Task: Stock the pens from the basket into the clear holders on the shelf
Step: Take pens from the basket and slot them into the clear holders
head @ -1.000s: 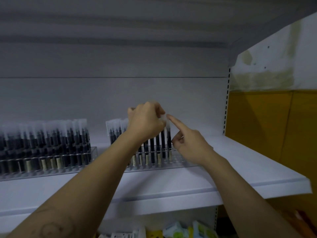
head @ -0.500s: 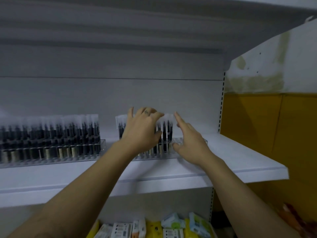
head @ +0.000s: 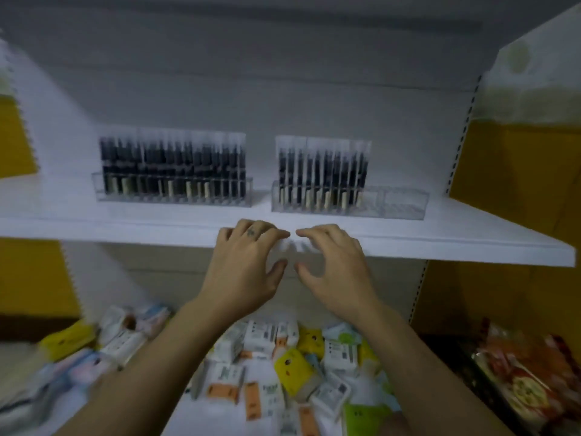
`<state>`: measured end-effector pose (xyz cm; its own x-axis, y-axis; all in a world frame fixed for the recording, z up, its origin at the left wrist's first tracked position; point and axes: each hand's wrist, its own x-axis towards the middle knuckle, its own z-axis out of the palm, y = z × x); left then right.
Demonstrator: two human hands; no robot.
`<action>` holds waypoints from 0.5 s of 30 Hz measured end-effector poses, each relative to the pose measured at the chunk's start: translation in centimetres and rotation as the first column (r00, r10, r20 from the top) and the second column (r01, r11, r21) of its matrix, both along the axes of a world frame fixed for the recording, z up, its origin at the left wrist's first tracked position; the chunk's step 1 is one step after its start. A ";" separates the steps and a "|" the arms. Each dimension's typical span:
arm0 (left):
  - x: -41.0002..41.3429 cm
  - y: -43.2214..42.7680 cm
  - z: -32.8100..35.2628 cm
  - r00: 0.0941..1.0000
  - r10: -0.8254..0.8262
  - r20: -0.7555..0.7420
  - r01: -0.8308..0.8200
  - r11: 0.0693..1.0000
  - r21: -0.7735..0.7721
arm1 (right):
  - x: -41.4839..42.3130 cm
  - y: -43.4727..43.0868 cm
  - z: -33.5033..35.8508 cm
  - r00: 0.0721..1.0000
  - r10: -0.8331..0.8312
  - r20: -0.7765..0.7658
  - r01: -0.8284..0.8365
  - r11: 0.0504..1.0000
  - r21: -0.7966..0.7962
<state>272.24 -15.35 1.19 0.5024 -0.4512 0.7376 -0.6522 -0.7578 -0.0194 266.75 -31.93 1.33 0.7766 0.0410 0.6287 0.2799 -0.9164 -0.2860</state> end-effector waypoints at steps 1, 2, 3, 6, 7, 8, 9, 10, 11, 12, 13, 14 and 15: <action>-0.3 1.0 -1.6 0.999 0.013 -0.036 -0.012 1.000 0.021 | -0.3 0.8 -1.5 0.999 0.029 -0.023 -0.028 0.999 0.021; -0.6 1.9 -3.2 0.996 0.029 -0.083 -0.025 0.998 0.052 | -0.5 1.6 -3.2 0.997 0.049 -0.065 -0.046 0.998 0.035; -1.0 2.9 -5.1 0.990 0.049 -0.131 -0.039 0.996 0.076 | -0.7 2.4 -5.1 0.992 0.059 -0.113 -0.055 0.998 0.043; -2.1 4.8 -9.6 0.943 0.117 -0.313 -0.077 0.988 0.137 | -0.5 3.9 -10.7 0.951 0.067 -0.301 -0.056 0.997 0.045; -2.4 5.3 -11.4 0.915 0.139 -0.380 -0.085 0.984 0.156 | -0.4 4.5 -12.7 0.927 0.080 -0.368 -0.066 0.997 0.050; -2.8 5.9 -13.3 0.884 0.170 -0.435 -0.102 0.979 0.174 | -0.3 5.1 -14.8 0.896 0.099 -0.432 -0.080 0.995 0.063; -3.1 6.4 -15.1 0.852 0.195 -0.486 -0.115 0.975 0.189 | -0.2 5.7 -16.6 0.867 0.115 -0.485 -0.088 0.993 0.078; -3.4 6.8 -16.8 0.818 0.216 -0.533 -0.124 0.971 0.203 | -0.2 6.1 -18.4 0.835 0.124 -0.537 -0.090 0.992 0.088; -3.6 7.2 -18.6 0.782 0.234 -0.578 -0.131 0.968 0.214 | -0.1 6.5 -20.1 0.801 0.125 -0.585 -0.086 0.992 0.095; -3.7 7.5 -20.4 0.745 0.249 -0.619 -0.132 0.964 0.229 | -0.1 6.8 -21.8 0.768 0.125 -0.629 -0.079 0.992 0.099; -3.9 7.9 -22.1 0.698 0.263 -0.665 -0.134 0.961 0.240 | 0.0 7.0 -23.3 0.734 0.127 -0.667 -0.075 0.992 0.105; -4.0 8.2 -23.8 0.648 0.277 -0.709 -0.136 0.959 0.250 | -0.1 7.2 -24.9 0.701 0.133 -0.701 -0.074 0.991 0.114; -4.2 8.6 -25.4 0.597 0.289 -0.748 -0.143 0.956 0.256 | -0.2 7.3 -26.4 0.667 0.136 -0.733 -0.074 0.990 0.116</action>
<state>267.99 -6.78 -24.25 0.9466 -0.3200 -0.0398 -0.2966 -0.9123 0.2824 266.55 -24.58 -25.07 0.9809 0.1314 -0.1431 0.0421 -0.8630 -0.5034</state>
